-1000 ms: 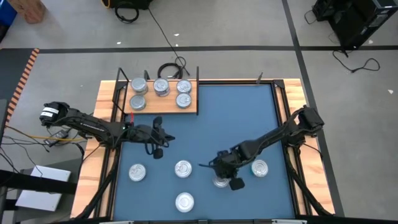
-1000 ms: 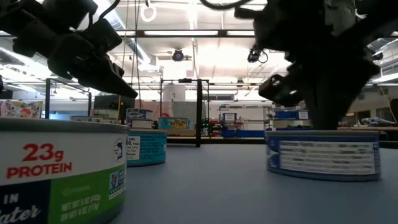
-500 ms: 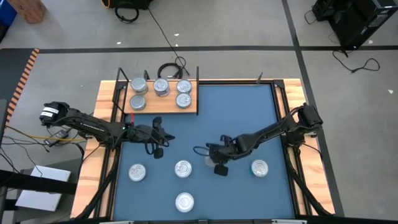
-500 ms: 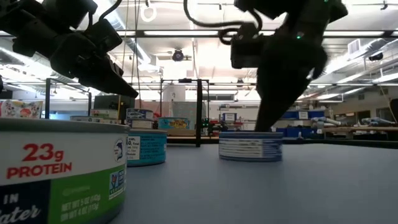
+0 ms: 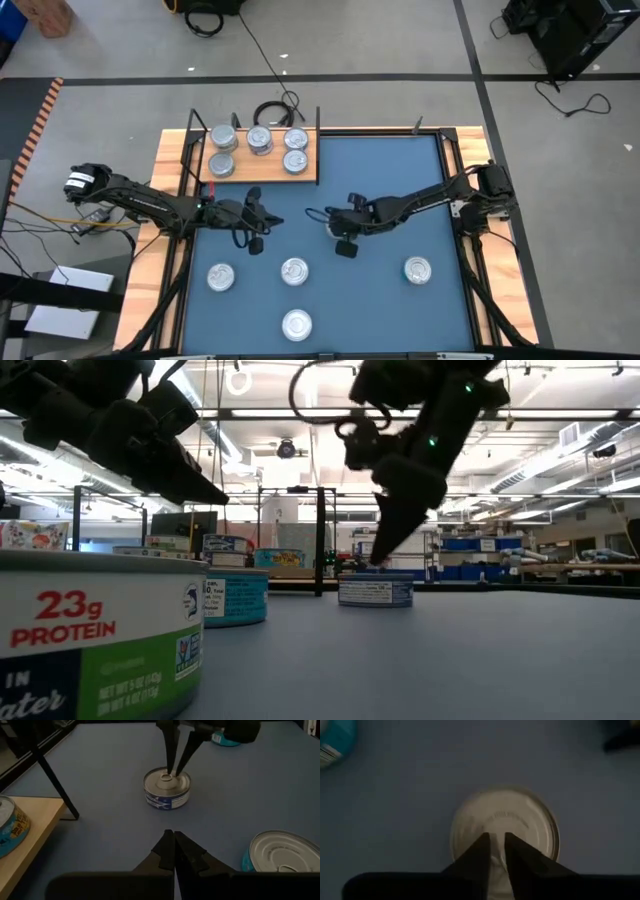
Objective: Stack canned seafood by type on shelf
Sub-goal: Put the blue tuna can on the shelf aligned with the other blue tuna can
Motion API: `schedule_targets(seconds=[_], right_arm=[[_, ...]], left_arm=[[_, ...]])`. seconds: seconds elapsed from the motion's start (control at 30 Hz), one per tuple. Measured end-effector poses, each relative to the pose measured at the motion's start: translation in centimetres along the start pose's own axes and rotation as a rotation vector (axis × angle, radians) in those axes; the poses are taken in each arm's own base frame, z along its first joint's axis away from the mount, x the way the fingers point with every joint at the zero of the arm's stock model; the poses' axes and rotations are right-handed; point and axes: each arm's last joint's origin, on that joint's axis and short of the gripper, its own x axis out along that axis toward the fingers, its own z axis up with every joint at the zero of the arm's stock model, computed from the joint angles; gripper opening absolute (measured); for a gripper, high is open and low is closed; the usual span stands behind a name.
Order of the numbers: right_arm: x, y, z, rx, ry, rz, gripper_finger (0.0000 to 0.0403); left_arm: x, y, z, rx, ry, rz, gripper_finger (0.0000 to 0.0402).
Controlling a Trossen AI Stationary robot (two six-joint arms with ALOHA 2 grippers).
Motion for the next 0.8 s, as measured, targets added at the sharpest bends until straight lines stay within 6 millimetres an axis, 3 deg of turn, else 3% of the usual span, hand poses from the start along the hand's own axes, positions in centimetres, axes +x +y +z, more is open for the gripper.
schedule_targets(seconds=[0.13,0.33,0.63,0.8], right_arm=[[-0.9,1.0,1.0,-0.052,-0.055,0.040,0.0106],[-0.5,2.7,0.3,-0.116,-0.034,0.075,0.0138],[1.7,4.2,-1.1,-0.201,-0.026,-0.114,0.0130],[2.7,4.6,-1.4,-0.221,-0.010,-0.142,0.0100]], left_arm=[[0.0,0.0,0.0,0.012,-0.003,-0.001,0.0005],[0.0,0.0,0.1,0.023,-0.006,-0.004,0.0005],[0.0,0.0,0.0,0.048,-0.003,-0.004,0.0005],[0.0,0.0,0.1,0.053,-0.007,-0.007,0.0005]])
